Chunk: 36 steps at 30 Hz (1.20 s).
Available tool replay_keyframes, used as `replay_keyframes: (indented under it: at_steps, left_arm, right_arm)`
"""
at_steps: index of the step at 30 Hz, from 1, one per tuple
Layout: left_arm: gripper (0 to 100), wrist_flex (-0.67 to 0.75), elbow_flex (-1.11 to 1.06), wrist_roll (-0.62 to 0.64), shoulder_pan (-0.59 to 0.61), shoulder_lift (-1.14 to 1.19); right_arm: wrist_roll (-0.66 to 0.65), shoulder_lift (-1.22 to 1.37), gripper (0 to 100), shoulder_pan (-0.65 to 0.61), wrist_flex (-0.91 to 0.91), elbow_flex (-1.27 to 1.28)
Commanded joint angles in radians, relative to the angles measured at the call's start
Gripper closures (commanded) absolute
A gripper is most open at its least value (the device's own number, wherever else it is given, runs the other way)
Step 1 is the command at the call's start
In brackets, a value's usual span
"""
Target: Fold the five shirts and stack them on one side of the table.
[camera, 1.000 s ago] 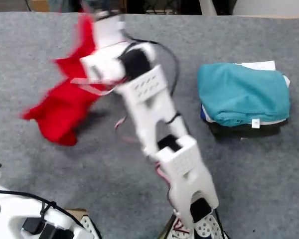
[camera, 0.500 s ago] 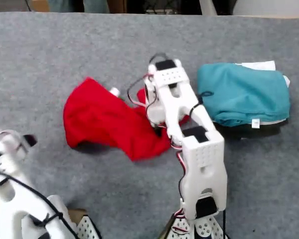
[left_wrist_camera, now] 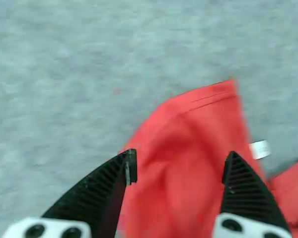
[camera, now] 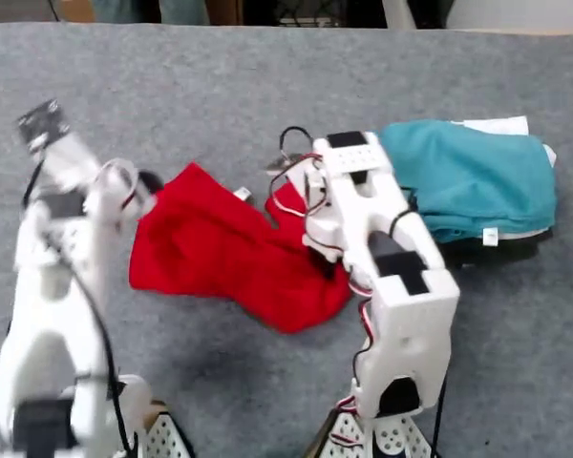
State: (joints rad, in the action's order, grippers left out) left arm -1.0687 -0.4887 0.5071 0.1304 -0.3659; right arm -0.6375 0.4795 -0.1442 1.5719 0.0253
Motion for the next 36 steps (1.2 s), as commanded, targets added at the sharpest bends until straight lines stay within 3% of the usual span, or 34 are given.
replay_keyframes:
  at_steps: [1,11,21,33,36]
  left_arm:
    - [72,-0.005,0.248,0.114,-0.071,0.249]
    - [72,-0.382,0.960,0.311,-0.170,0.802]
    - [79,-0.489,1.494,0.425,-0.159,1.238]
    - [80,-0.582,1.782,0.427,-0.153,1.524]
    - [85,-0.617,1.799,0.425,-0.142,1.550]
  right_arm:
    - [-0.026,-0.059,98.4,0.068,-0.143,0.053]
    - [-0.028,-0.059,98.4,0.071,-0.351,0.199]
    - [-0.028,-0.053,98.4,0.068,-0.367,0.205]
    - [-0.028,-0.053,98.4,0.068,-0.367,0.205]
    - [-0.028,-0.053,98.4,0.068,-0.367,0.205]
